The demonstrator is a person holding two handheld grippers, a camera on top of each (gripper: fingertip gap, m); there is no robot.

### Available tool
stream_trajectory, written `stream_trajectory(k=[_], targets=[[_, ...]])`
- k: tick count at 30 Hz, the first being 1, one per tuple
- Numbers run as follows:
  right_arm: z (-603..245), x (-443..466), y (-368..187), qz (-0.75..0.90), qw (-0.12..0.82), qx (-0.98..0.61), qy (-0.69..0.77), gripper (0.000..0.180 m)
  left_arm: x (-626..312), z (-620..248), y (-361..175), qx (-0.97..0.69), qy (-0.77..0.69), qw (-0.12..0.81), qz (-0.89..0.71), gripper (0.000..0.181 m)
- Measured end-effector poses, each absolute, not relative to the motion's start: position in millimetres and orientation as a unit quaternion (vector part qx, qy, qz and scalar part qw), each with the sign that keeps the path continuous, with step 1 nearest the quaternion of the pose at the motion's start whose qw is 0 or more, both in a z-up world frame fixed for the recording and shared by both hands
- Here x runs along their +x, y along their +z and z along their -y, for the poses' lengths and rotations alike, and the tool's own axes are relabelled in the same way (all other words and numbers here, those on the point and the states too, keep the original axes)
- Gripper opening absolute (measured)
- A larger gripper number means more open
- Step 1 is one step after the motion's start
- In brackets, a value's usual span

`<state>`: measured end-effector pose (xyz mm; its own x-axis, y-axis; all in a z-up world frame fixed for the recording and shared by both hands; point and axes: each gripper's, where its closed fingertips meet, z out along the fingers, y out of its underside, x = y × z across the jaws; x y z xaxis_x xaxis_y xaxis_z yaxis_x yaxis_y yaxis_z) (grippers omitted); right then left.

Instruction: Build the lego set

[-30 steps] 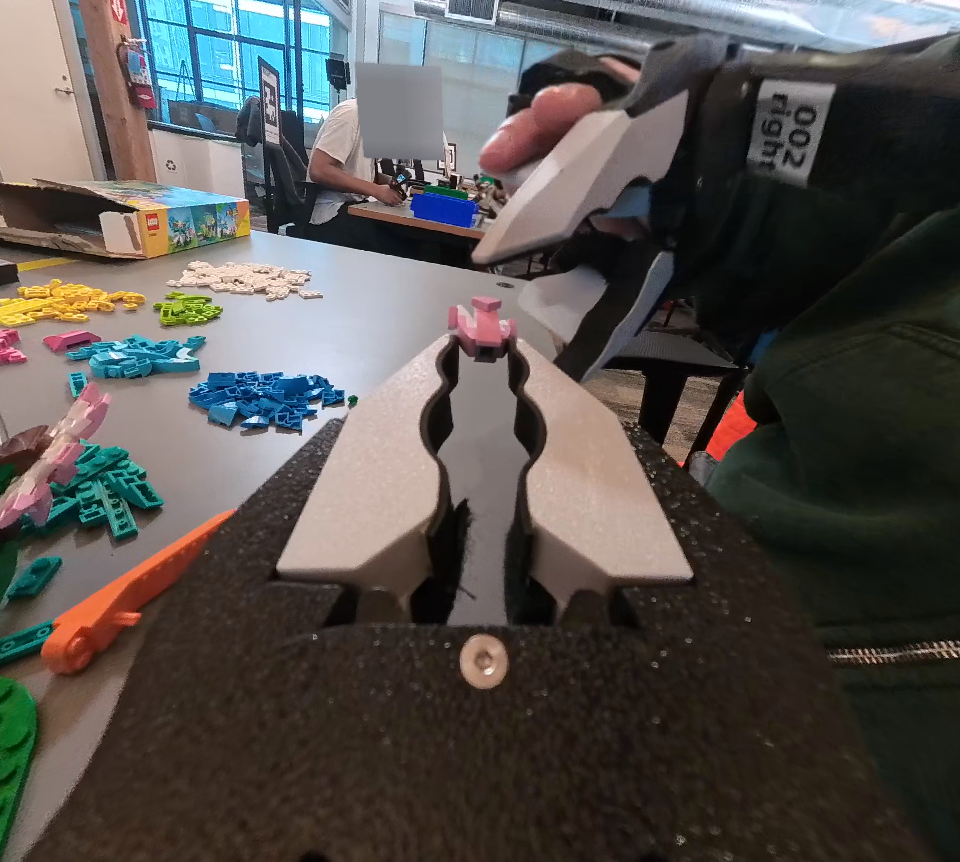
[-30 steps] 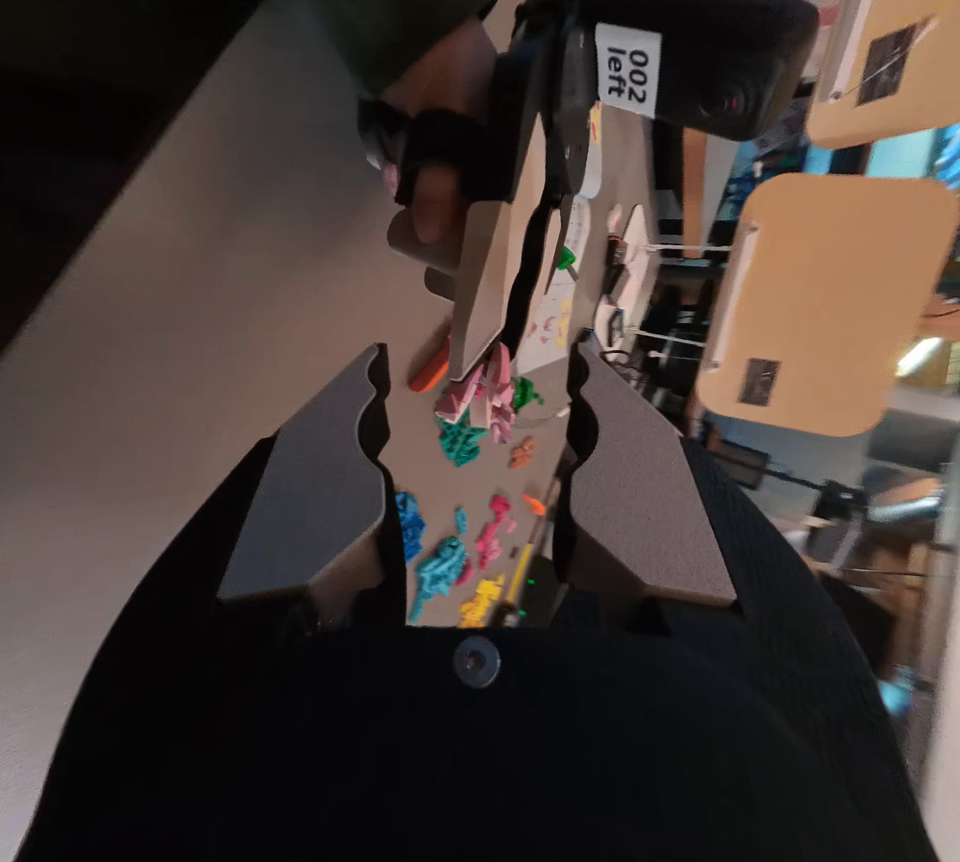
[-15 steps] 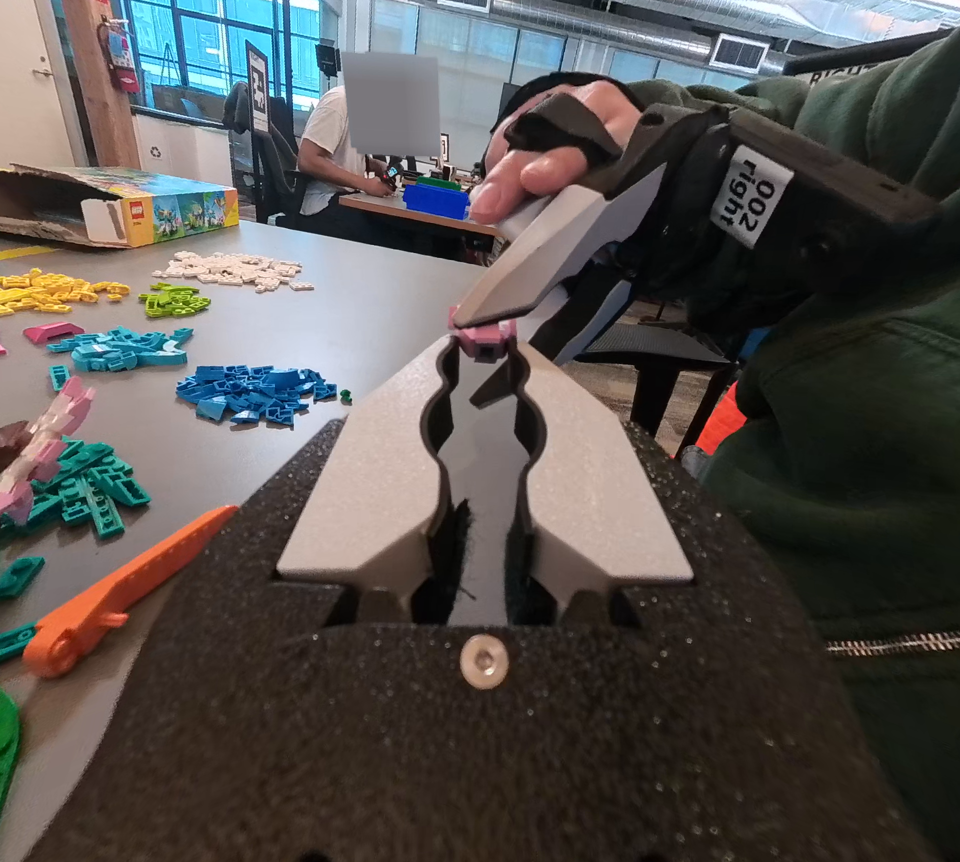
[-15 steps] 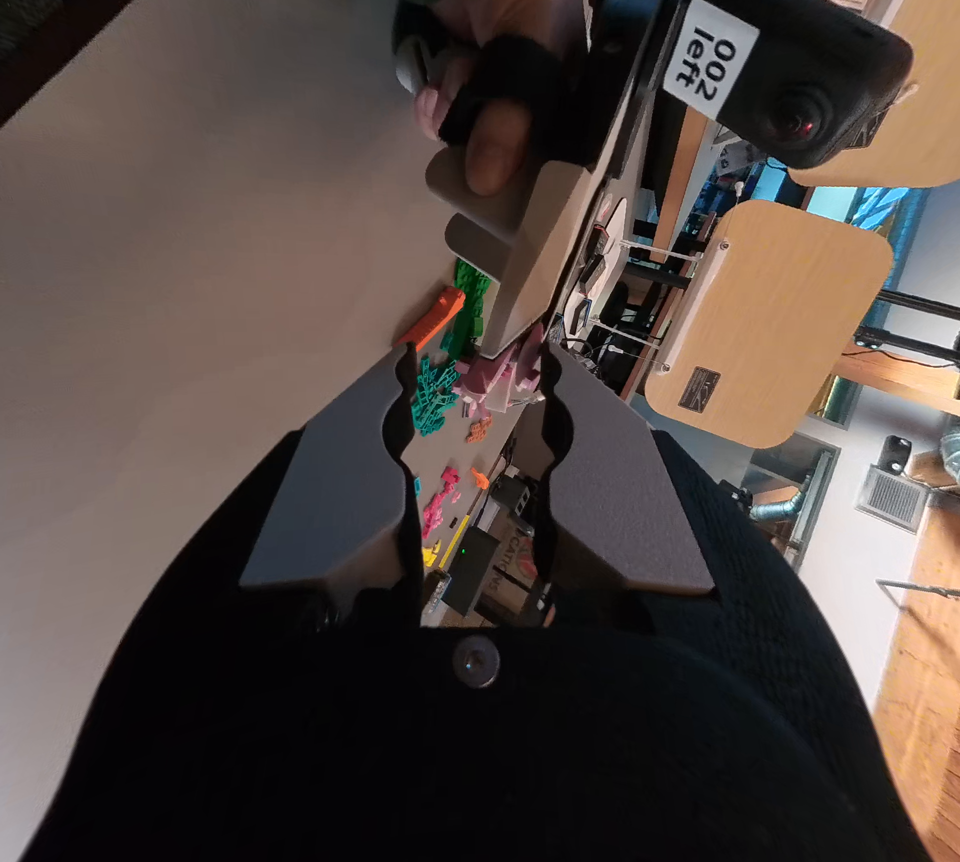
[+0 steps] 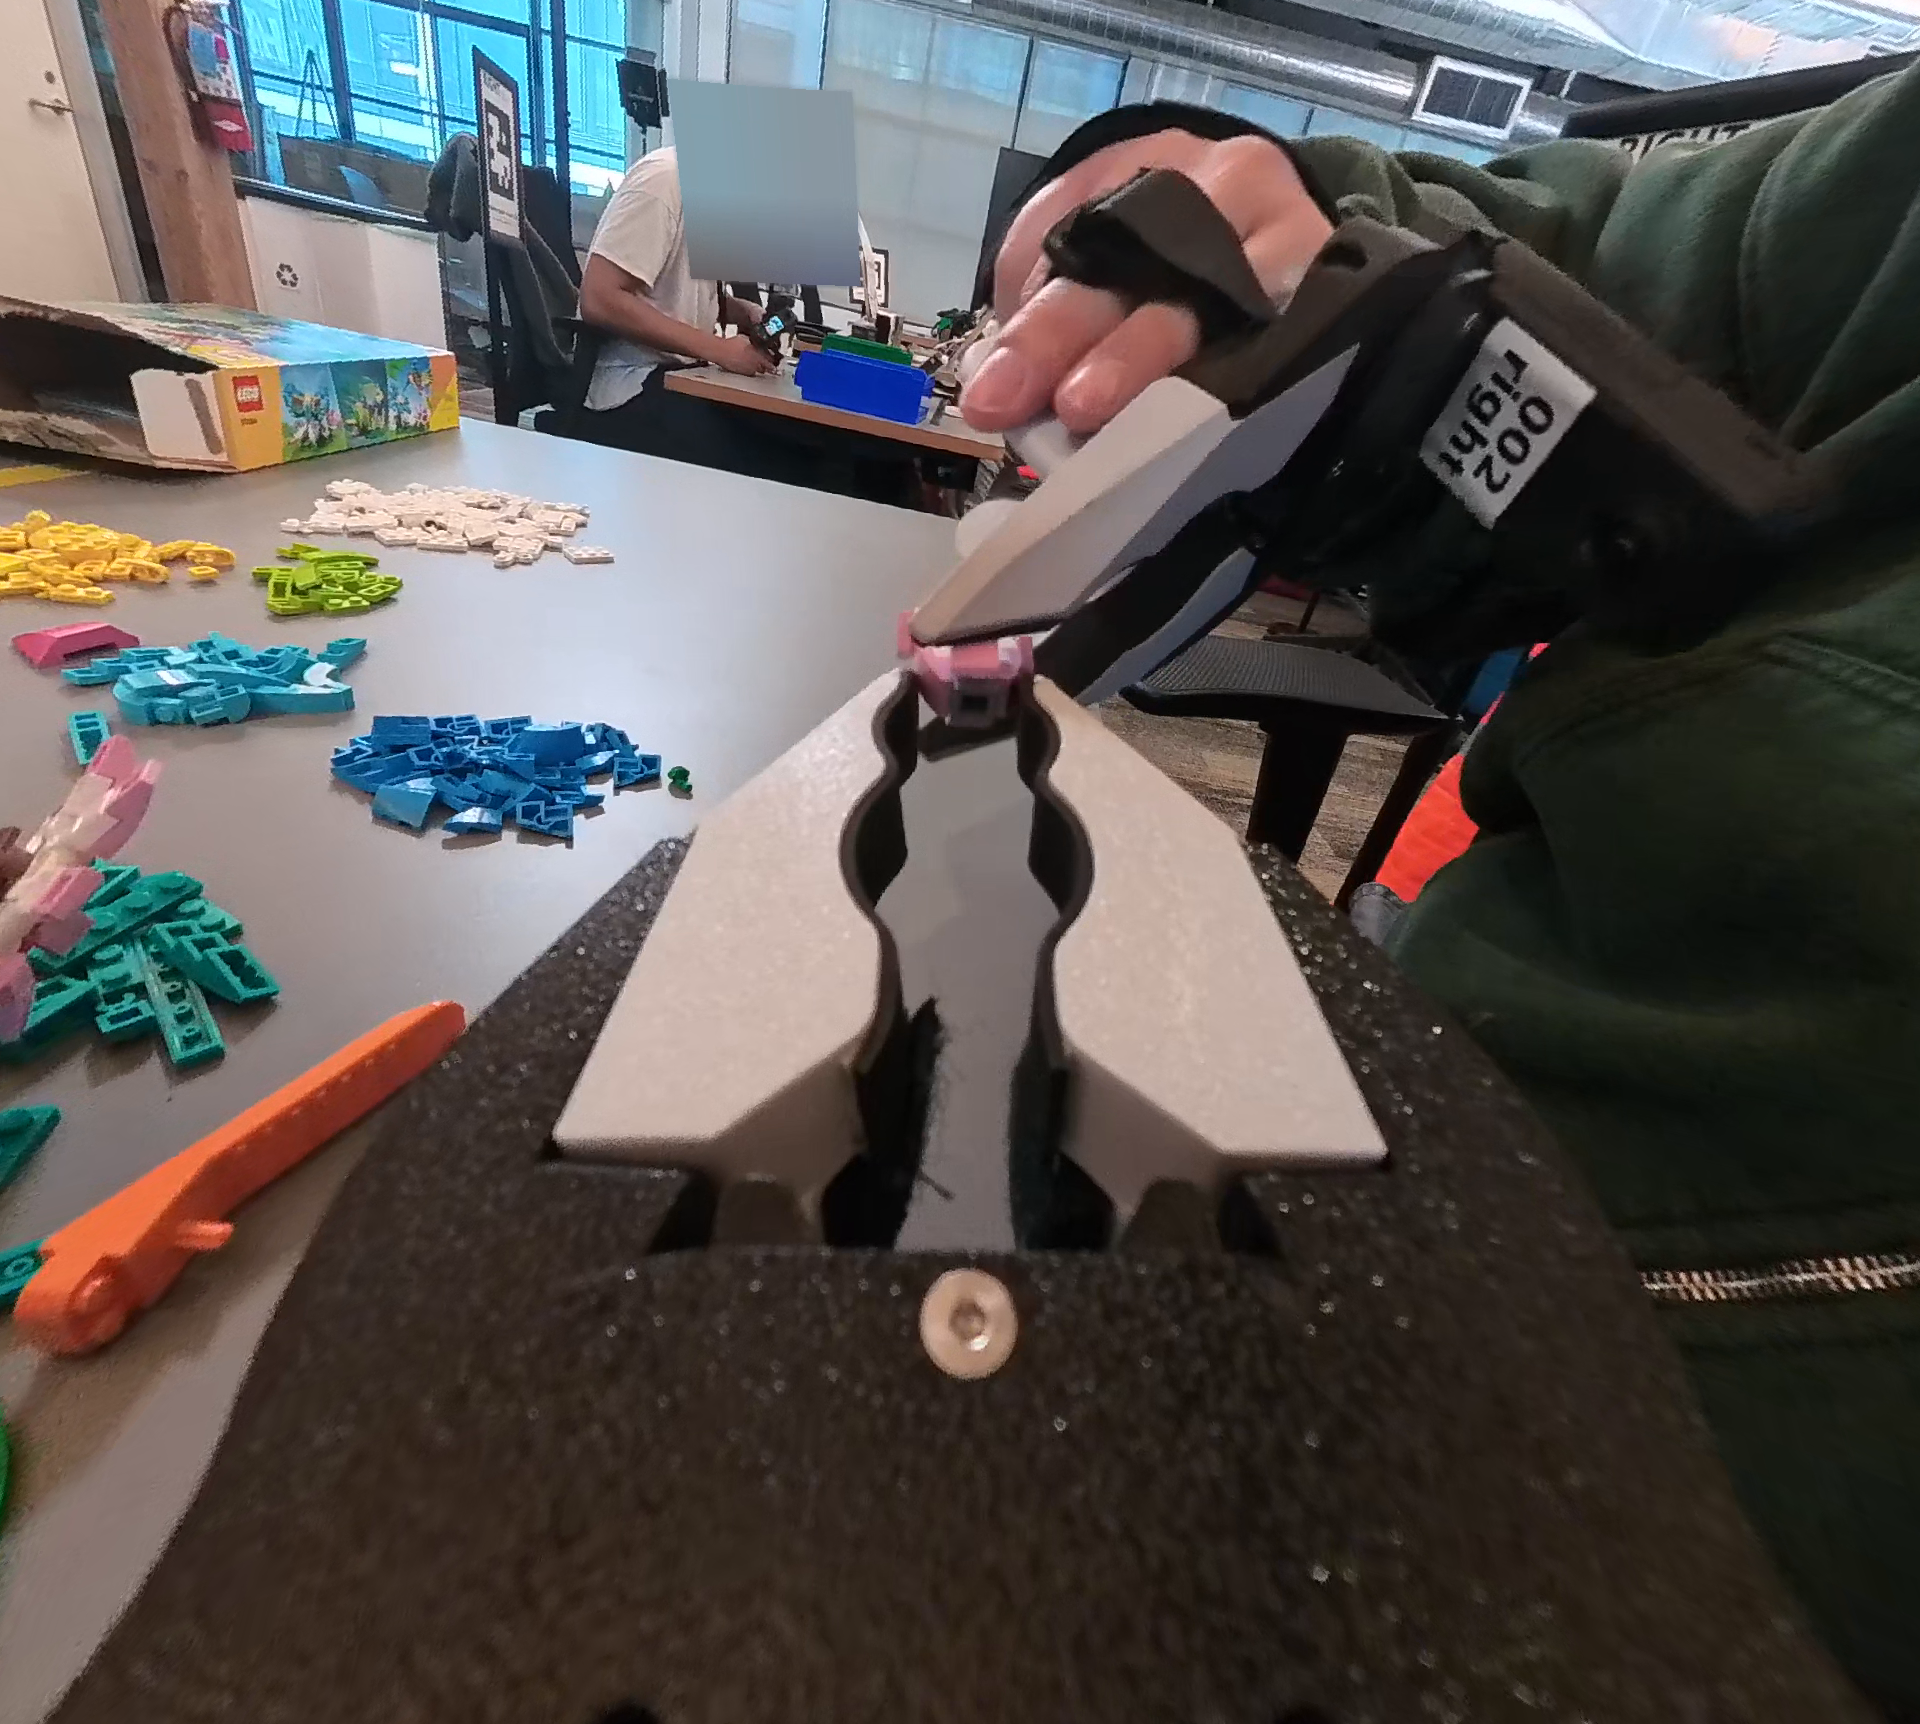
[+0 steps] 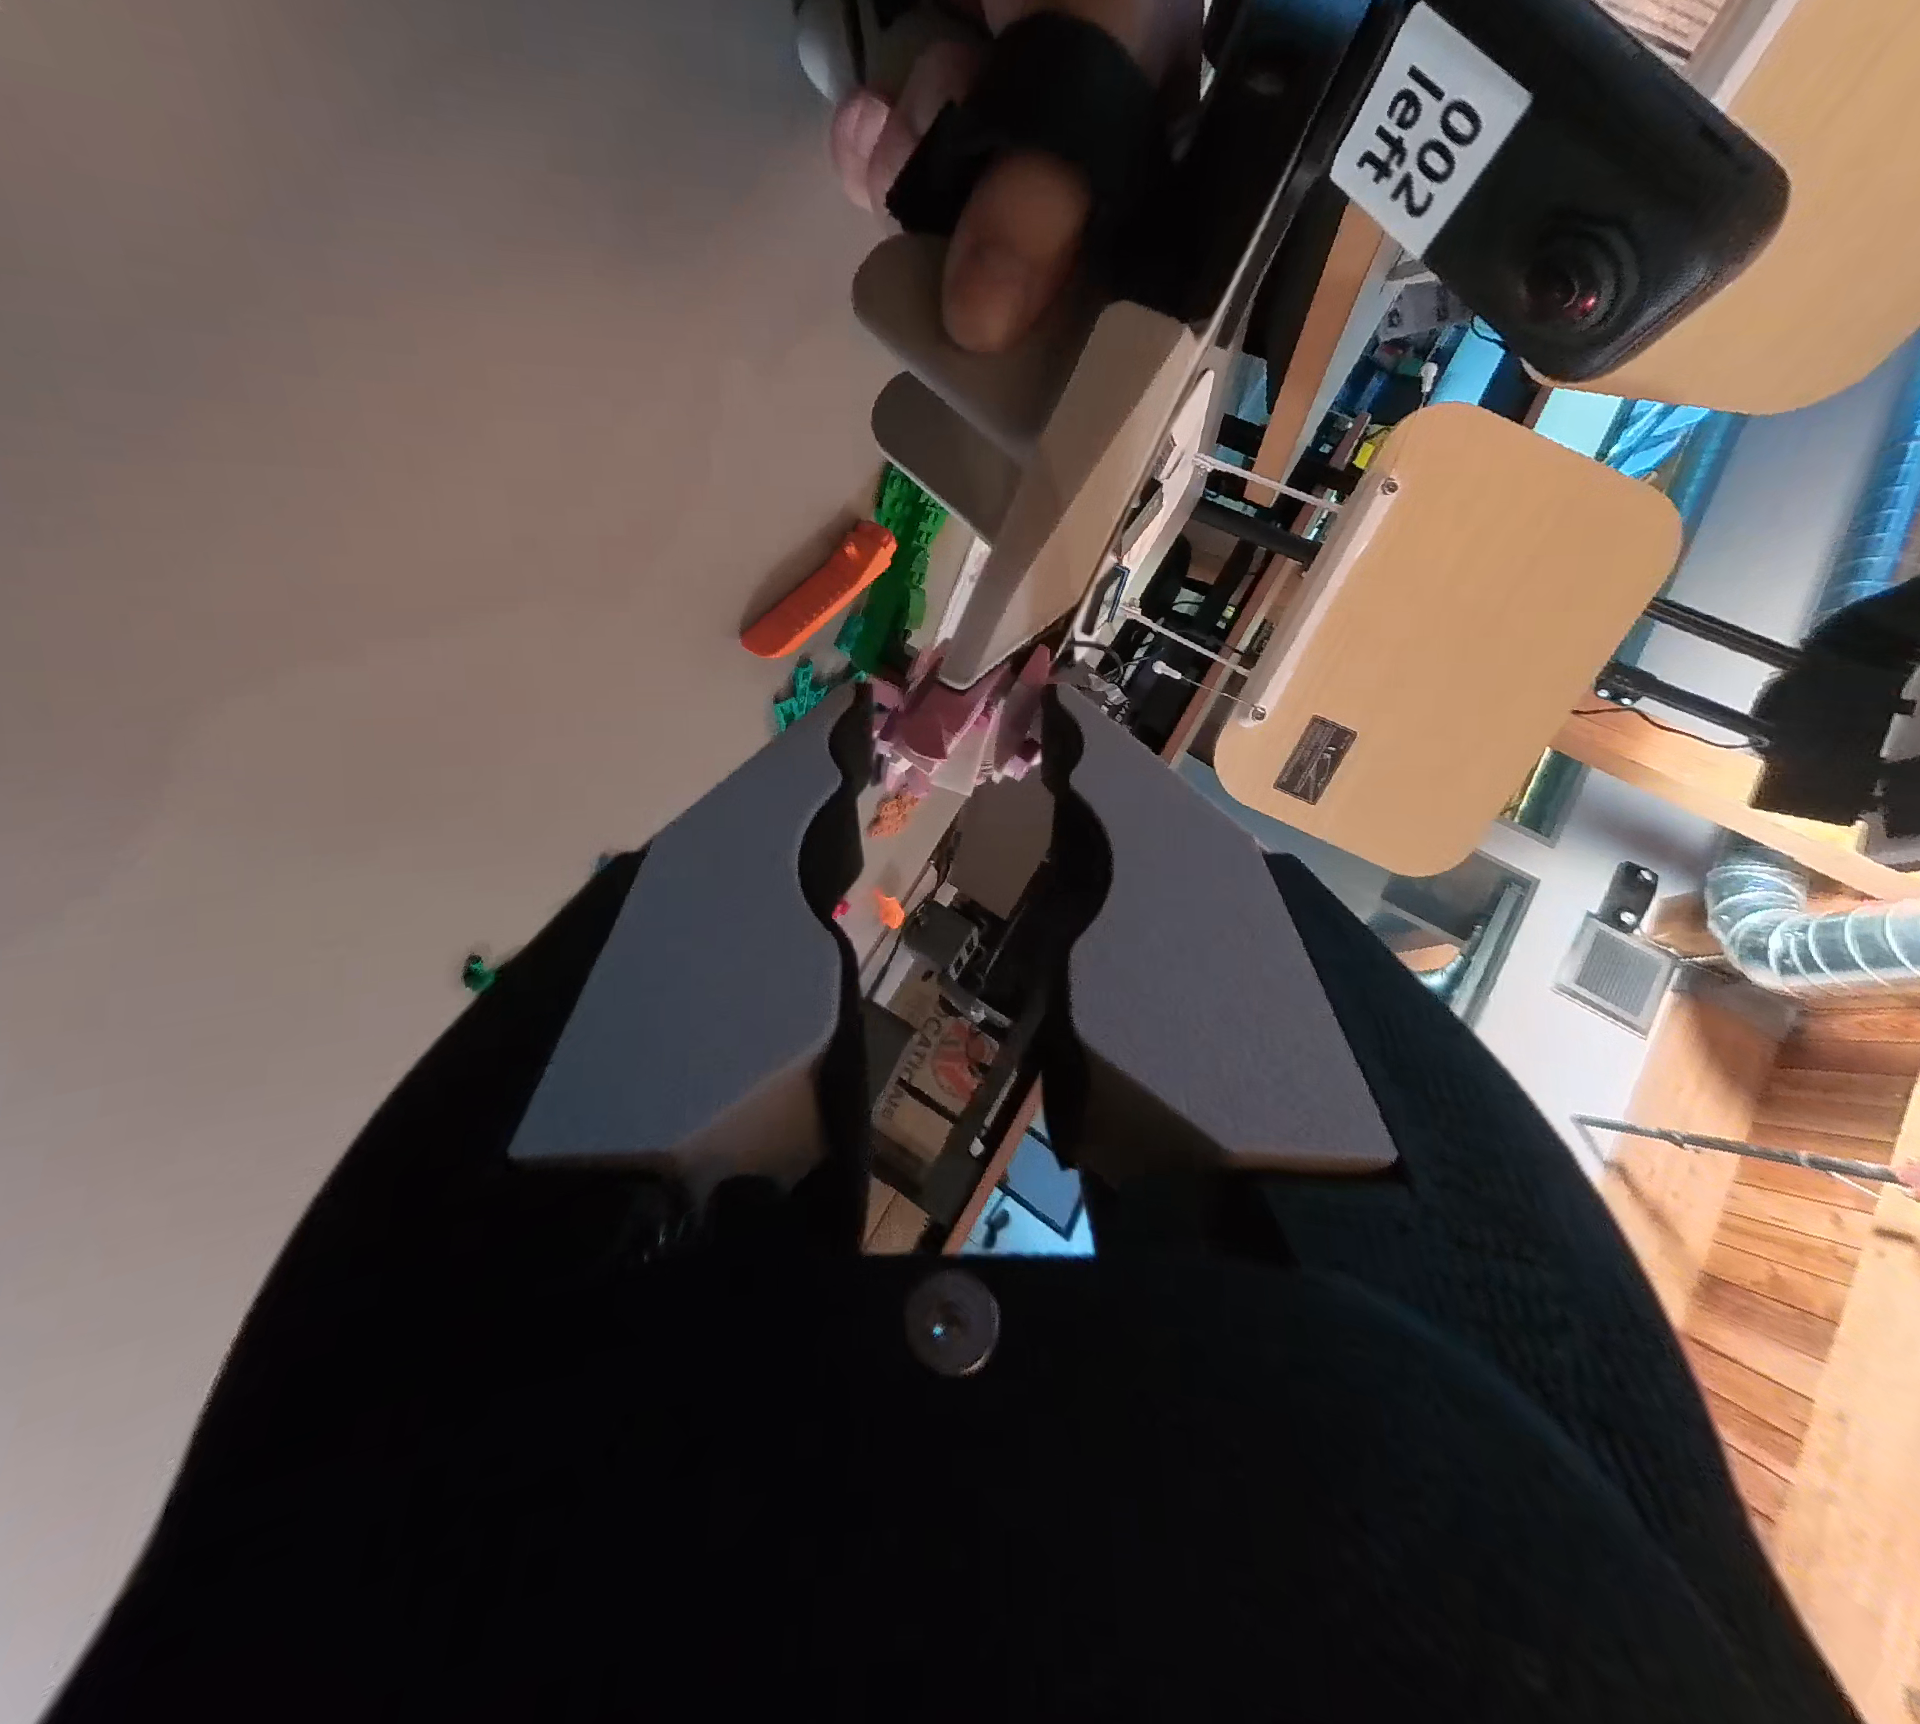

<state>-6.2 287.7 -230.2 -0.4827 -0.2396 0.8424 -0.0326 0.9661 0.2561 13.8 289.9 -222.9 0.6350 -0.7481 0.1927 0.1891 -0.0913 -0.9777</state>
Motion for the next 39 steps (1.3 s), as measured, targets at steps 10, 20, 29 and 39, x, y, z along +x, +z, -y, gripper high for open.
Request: stream_trajectory(k=[10,20,29,39], targets=[[-289,-7,-228,0.842,0.508,0.11,-0.145,0.027,12,-290,-222,-0.641,-0.373,0.637,-0.211,0.017],[-290,-7,-230,0.831,0.502,0.154,-0.185,0.024,12,-291,-225,-0.646,-0.371,0.633,-0.211,0.016],[-292,-4,-232,0.836,0.483,0.165,-0.199,0.021,14,-292,-229,-0.657,-0.361,0.626,-0.217,0.016],[-297,-9,-236,0.856,0.512,-0.006,-0.078,0.02,11,-297,-232,-0.667,-0.355,0.622,-0.205,0.016]])
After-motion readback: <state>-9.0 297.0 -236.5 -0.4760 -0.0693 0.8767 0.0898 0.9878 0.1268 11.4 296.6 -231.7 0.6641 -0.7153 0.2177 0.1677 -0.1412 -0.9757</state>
